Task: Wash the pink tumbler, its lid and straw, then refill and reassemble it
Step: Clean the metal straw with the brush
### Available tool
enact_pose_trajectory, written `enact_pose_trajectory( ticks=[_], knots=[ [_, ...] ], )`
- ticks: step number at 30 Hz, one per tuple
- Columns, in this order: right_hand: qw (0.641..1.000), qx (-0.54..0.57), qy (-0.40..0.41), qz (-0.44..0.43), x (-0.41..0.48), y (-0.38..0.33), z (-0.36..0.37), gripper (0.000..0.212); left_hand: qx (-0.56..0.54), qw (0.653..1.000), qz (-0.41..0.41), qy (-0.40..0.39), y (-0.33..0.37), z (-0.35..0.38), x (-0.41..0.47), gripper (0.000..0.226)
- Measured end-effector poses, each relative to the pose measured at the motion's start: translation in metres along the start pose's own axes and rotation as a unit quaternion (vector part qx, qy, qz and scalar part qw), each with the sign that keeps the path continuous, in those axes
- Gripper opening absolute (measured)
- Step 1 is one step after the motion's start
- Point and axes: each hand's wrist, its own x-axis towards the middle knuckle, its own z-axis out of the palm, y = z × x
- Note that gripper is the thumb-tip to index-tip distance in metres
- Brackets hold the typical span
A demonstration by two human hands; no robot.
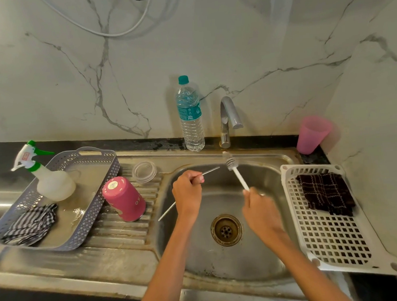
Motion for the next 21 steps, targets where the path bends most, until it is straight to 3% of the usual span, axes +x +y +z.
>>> enact_pose_trajectory(
  ticks=[3,7,10,14,16,18,21],
  knots=[
    [0.996,-0.043,-0.039,-0.074,-0.018,-0.011,0.007,0.035,0.028,0.999,0.024,-0.002,-0.001,-0.002,0.002,0.015],
    [0.999,-0.019,-0.018,-0.032,-0.006,0.000,0.006,0.038,0.038,0.999,0.038,-0.003,-0.003,0.000,-0.001,0.019],
    [0.995,-0.045,-0.033,-0.085,-0.017,-0.008,0.007,0.034,0.040,0.998,0.044,0.005,-0.003,0.002,-0.001,0.016],
    [1.000,-0.007,-0.022,-0.001,0.001,-0.002,-0.002,0.039,-0.065,0.998,0.010,0.007,-0.002,0.005,-0.002,0.018],
    [1.000,0.009,-0.019,-0.004,0.005,-0.003,-0.004,0.040,-0.234,0.968,-0.083,0.031,0.001,0.002,-0.001,0.022],
    [0.998,0.022,-0.041,-0.039,-0.004,-0.013,-0.001,0.038,-0.378,0.909,-0.173,0.033,0.003,0.000,0.003,0.023],
    [0.994,0.024,-0.082,-0.064,-0.023,-0.028,0.010,0.040,-0.457,0.862,-0.217,0.029,0.005,0.000,0.007,0.021]
  ],
)
